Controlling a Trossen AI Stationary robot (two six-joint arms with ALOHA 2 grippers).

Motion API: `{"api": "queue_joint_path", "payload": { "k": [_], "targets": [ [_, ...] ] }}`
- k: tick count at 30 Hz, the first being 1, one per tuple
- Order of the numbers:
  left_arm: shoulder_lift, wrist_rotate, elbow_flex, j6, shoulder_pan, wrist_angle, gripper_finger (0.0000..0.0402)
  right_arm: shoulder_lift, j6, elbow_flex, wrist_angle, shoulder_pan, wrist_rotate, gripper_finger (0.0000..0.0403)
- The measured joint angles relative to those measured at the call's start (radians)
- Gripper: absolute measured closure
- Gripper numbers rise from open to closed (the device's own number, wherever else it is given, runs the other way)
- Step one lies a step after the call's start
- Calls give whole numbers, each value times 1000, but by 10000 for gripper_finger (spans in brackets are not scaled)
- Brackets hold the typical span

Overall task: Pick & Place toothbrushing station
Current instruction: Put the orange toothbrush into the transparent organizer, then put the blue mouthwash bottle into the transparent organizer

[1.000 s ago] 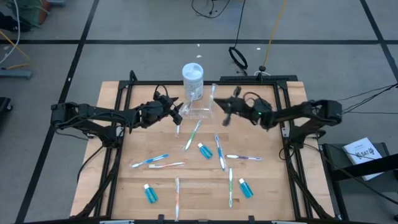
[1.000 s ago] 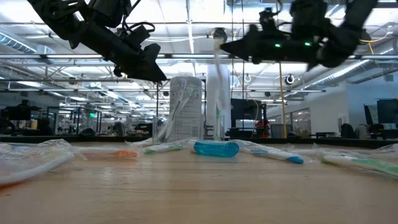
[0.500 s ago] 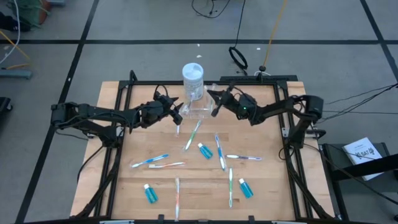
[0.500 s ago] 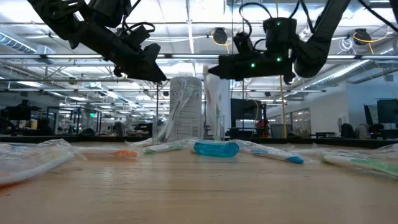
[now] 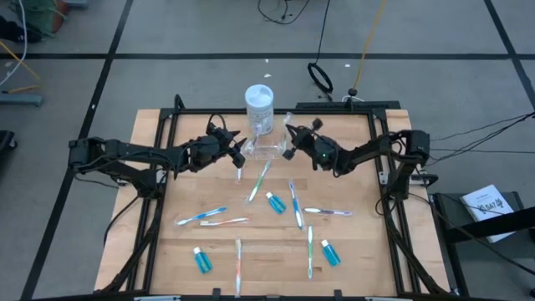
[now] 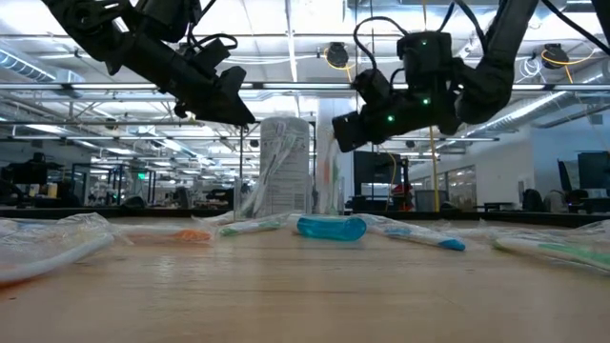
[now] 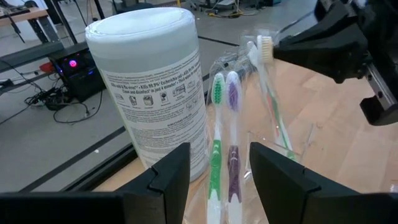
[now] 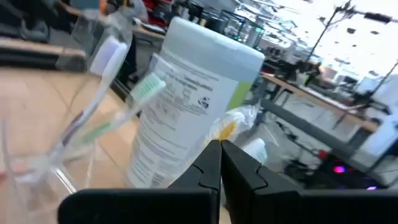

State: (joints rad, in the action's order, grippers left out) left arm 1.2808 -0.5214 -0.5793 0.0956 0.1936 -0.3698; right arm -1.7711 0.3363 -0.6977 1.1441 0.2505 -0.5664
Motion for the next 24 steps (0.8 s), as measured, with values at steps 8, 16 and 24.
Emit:
{"api": "queue_joint_path", "payload": {
  "k": [8, 16, 24],
  "targets": [
    [0, 190, 0, -9, 0, -1, 229, 0, 36, 6, -12, -41, -64, 373],
    [7, 526, 0, -33, -9, -1, 229, 0, -22, 6, -50, -66, -66, 301],
    [50, 650, 0, -195, -93, -3, 229, 0, -44, 7, -126, -132, -146, 247]
  ]
}}
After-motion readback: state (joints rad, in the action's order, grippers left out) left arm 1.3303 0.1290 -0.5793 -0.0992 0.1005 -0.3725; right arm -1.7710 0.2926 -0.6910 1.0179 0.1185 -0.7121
